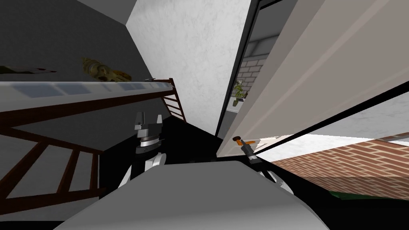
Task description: Pull the door open
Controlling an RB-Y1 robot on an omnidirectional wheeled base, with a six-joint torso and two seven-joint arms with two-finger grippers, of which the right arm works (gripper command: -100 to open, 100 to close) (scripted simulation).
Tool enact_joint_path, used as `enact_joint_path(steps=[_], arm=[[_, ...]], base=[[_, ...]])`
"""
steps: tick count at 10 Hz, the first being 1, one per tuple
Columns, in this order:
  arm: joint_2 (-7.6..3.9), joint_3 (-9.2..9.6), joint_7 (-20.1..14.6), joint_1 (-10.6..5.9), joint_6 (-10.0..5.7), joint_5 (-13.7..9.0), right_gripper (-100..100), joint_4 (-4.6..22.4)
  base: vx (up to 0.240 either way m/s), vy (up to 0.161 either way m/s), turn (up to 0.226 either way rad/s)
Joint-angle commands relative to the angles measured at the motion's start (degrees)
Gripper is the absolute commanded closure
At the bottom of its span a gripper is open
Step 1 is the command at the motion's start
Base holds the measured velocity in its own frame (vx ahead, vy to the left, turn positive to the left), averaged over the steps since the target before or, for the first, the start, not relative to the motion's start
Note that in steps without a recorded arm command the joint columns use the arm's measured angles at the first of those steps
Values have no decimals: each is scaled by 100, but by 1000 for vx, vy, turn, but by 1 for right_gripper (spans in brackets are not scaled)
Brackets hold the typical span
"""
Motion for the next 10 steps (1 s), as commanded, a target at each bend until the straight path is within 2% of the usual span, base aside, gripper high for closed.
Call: enact_joint_path(steps=[1,3,4,5,6,10], arm=[[-69,11,-31,86,-169,-6,100,21],[-130,43,-79,161,-340,-8,100,78],[-100,44,-71,119,-286,-3,100,77],[-122,76,-97,143,-387,-3,100,148],[-129,81,-102,146,-410,-4,100,164],[-200,137,-154,175,-668,-11,100,340]], base=[[-201,-78,158],[-216,-55,147],[-93,-22,15],[-164,-59,187],[-215,-90,177],[-219,-86,185]])
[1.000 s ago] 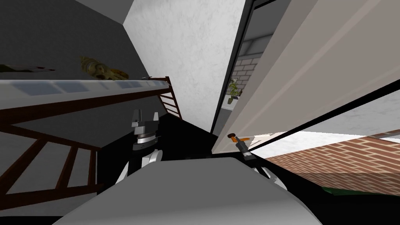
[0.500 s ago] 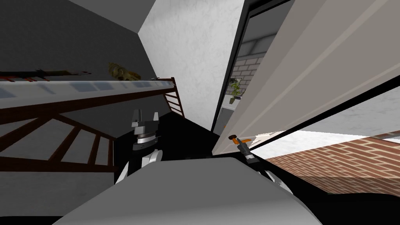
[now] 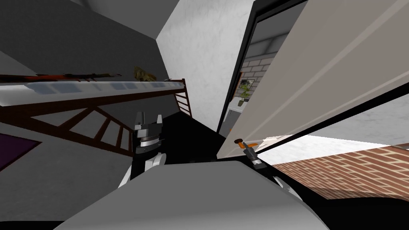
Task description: Pull the door open
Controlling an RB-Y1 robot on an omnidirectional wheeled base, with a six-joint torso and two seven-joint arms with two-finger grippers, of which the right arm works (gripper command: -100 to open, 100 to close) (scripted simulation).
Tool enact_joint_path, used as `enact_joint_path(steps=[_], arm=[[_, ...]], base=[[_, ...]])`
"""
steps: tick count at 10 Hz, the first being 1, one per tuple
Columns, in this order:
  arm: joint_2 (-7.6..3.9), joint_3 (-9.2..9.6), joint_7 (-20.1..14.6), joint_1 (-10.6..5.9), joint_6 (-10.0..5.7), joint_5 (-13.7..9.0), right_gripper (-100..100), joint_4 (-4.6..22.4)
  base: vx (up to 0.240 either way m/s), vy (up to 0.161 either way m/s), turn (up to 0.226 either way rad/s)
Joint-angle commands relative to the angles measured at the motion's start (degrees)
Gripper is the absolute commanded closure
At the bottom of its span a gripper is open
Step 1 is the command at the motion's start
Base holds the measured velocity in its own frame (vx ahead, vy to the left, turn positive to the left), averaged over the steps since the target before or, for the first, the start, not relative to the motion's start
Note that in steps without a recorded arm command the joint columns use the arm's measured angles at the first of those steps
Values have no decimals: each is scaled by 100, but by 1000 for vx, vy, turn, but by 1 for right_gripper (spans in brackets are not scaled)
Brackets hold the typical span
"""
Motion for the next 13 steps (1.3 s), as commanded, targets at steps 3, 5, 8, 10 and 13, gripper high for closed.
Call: enact_joint_path(steps=[3,5,8,10,13], arm=[[-75,26,-34,30,-210,-13,100,122],[-102,47,-53,41,-307,-15,100,188],[-74,100,-74,13,-366,1,100,276],[-94,114,-87,5,-442,-4,100,345],[-123,135,-106,-5,-550,-11,100,443]], base=[[-213,-74,146],[-204,-70,151],[-149,-56,138],[-186,-58,124],[-185,-68,150]])
